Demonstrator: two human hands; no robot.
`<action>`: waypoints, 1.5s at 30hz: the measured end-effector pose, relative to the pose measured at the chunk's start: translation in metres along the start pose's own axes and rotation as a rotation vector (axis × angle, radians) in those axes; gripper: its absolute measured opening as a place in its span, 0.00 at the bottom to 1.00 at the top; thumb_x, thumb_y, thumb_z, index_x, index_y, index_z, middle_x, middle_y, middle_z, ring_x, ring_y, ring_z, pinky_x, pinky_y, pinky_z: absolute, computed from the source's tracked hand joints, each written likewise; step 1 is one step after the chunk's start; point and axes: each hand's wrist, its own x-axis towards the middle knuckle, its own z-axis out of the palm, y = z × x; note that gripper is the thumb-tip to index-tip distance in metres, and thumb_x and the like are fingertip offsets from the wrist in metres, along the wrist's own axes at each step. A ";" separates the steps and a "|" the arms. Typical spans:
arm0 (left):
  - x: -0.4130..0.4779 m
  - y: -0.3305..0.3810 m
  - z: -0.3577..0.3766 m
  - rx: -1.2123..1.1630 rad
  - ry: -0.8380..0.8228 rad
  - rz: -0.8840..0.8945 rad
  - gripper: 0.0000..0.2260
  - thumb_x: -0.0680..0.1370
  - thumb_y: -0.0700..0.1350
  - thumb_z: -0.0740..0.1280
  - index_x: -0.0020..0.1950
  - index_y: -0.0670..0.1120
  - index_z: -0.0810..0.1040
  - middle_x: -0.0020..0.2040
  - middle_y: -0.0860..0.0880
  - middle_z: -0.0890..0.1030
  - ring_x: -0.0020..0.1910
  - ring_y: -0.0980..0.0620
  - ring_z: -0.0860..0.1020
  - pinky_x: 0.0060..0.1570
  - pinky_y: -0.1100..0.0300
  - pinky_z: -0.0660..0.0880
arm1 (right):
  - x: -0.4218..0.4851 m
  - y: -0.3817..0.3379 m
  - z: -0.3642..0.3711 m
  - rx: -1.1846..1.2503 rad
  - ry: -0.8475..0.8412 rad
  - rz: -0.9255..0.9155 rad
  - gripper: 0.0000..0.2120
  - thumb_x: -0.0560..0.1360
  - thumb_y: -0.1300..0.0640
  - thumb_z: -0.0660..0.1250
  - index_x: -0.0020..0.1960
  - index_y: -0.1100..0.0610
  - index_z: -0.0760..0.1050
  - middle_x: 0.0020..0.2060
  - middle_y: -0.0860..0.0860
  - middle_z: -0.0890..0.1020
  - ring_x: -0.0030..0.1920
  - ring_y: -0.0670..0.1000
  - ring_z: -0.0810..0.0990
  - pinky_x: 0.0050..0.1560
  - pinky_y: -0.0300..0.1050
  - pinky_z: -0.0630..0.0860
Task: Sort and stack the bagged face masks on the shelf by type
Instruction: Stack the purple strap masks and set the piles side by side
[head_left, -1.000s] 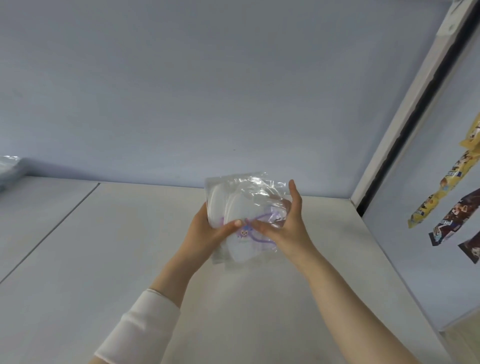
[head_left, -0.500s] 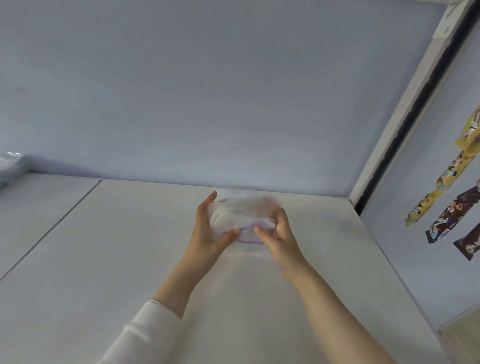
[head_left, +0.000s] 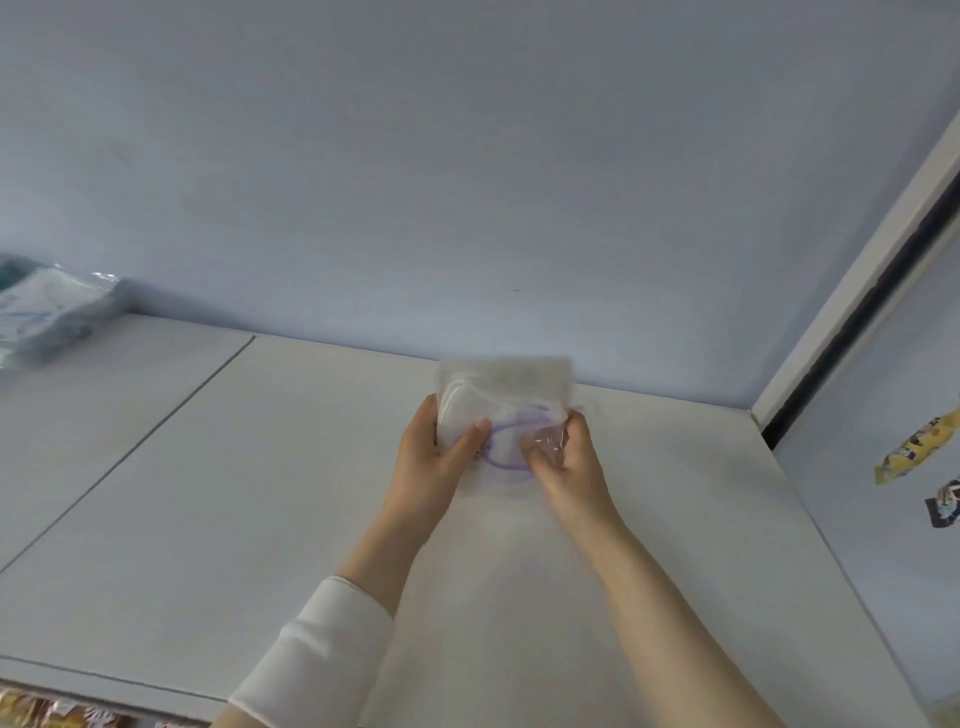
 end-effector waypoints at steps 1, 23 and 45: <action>0.002 0.004 -0.006 -0.002 0.032 -0.017 0.05 0.75 0.41 0.69 0.43 0.48 0.75 0.37 0.53 0.78 0.34 0.62 0.76 0.37 0.67 0.74 | 0.002 -0.004 0.003 0.031 -0.028 0.012 0.10 0.75 0.67 0.64 0.50 0.54 0.69 0.43 0.45 0.76 0.40 0.33 0.75 0.43 0.24 0.69; 0.026 0.016 -0.418 0.032 0.255 -0.387 0.07 0.71 0.44 0.69 0.41 0.42 0.74 0.36 0.43 0.72 0.36 0.49 0.69 0.39 0.57 0.66 | -0.054 -0.060 0.385 0.150 -0.190 0.365 0.04 0.73 0.59 0.69 0.47 0.59 0.78 0.32 0.49 0.79 0.30 0.44 0.76 0.31 0.31 0.72; 0.165 0.014 -0.582 1.187 -0.279 -0.308 0.20 0.74 0.54 0.68 0.61 0.44 0.74 0.57 0.46 0.77 0.51 0.46 0.75 0.44 0.59 0.68 | -0.011 -0.054 0.568 -0.203 0.148 0.395 0.12 0.68 0.55 0.74 0.47 0.61 0.80 0.33 0.53 0.82 0.33 0.51 0.79 0.49 0.50 0.79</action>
